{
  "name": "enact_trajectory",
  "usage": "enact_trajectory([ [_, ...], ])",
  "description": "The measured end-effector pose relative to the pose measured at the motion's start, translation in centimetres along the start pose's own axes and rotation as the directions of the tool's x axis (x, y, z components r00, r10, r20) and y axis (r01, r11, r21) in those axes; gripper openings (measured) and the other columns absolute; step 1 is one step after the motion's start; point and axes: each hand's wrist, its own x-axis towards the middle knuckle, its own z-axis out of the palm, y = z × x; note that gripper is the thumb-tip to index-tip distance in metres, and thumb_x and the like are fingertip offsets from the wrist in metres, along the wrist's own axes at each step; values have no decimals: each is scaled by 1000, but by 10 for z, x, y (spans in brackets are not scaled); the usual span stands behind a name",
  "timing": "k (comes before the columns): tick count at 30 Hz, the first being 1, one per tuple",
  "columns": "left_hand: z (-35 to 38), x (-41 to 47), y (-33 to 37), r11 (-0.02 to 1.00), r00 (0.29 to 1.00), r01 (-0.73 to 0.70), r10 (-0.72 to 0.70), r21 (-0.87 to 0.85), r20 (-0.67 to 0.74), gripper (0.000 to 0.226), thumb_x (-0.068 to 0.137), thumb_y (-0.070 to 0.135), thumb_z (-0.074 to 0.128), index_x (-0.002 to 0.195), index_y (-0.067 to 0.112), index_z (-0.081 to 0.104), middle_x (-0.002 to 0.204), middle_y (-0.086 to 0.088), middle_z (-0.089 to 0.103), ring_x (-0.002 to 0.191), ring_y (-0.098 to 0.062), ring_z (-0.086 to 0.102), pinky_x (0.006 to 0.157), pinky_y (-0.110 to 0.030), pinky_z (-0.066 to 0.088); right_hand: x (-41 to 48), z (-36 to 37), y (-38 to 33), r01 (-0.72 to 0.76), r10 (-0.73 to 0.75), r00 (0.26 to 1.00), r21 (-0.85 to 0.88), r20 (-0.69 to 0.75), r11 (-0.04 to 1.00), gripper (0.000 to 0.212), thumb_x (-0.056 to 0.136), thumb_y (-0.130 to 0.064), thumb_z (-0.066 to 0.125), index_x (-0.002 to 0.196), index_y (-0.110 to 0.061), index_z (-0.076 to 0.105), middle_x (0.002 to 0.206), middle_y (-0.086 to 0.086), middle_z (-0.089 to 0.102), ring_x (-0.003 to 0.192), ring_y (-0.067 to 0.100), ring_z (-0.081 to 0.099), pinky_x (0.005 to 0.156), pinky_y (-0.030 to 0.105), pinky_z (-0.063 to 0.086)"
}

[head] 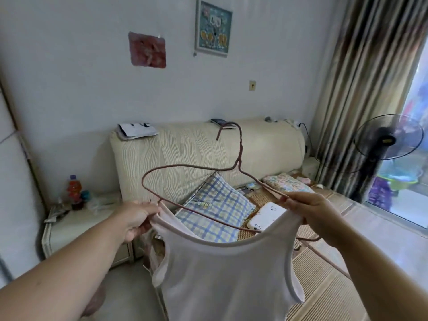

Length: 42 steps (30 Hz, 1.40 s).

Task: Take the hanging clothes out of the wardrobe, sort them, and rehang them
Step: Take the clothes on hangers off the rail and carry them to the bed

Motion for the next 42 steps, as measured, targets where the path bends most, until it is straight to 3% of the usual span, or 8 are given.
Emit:
enact_trajectory([
  [5,20,16,-3,978,950,205,-187,-47,248,8,83,12,63,85,4,64,72,-12,62,68,-21,57,64,-32,52,21,-26,22,-3,-2,998,-68,-66,998,26,84,-16,67,72,-37,75,78,-7,73,75,8,63,71,26,47],
  [12,39,60,3,683,964,242,-88,-690,252,21,92,17,52,72,12,52,51,2,47,38,-6,46,46,-13,47,25,-57,44,-73,41,990,-239,-136,968,33,82,-23,70,63,-49,68,71,-29,67,79,2,62,71,26,44],
  [16,59,90,14,767,961,195,-27,-611,274,13,94,12,50,88,6,59,76,0,53,39,-2,44,43,-13,45,24,-63,42,-72,32,989,-280,-144,957,24,83,-19,69,77,-42,71,73,-30,68,76,-2,62,64,15,44],
  [20,80,116,24,822,968,164,-27,-545,251,17,96,10,46,86,11,60,75,1,51,53,-4,44,65,-22,44,28,-64,39,-62,0,976,-276,-219,959,39,83,-12,68,65,-46,69,72,-22,71,77,8,64,58,1,39],
  [25,98,130,30,839,914,233,-16,-491,405,30,92,3,44,72,10,66,64,-2,58,39,-6,48,51,-19,47,35,-57,31,-70,-8,963,-278,-269,958,39,82,-13,69,62,-46,70,72,-20,71,75,5,64,58,1,39],
  [31,116,147,36,823,792,360,-21,-439,610,28,91,4,40,103,-5,64,98,-17,68,58,-15,60,47,-18,51,42,-48,27,-126,20,916,-241,-401,962,21,83,-13,68,79,-33,73,80,-18,71,82,2,61,63,1,40],
  [38,120,173,40,998,790,14,25,-58,613,12,92,11,56,100,6,64,91,-12,69,64,-16,65,51,-23,52,45,-45,25,-157,46,877,-196,-478,968,18,83,-7,67,82,-24,74,79,-19,70,78,-1,61,66,8,46],
  [42,125,187,65,784,838,-518,386,342,387,57,77,20,76,126,18,48,124,-7,55,102,-19,58,75,-23,46,47,-43,26,-138,33,886,-195,-462,971,28,81,-5,69,73,-32,73,78,-15,73,72,-7,64,68,3,44],
])
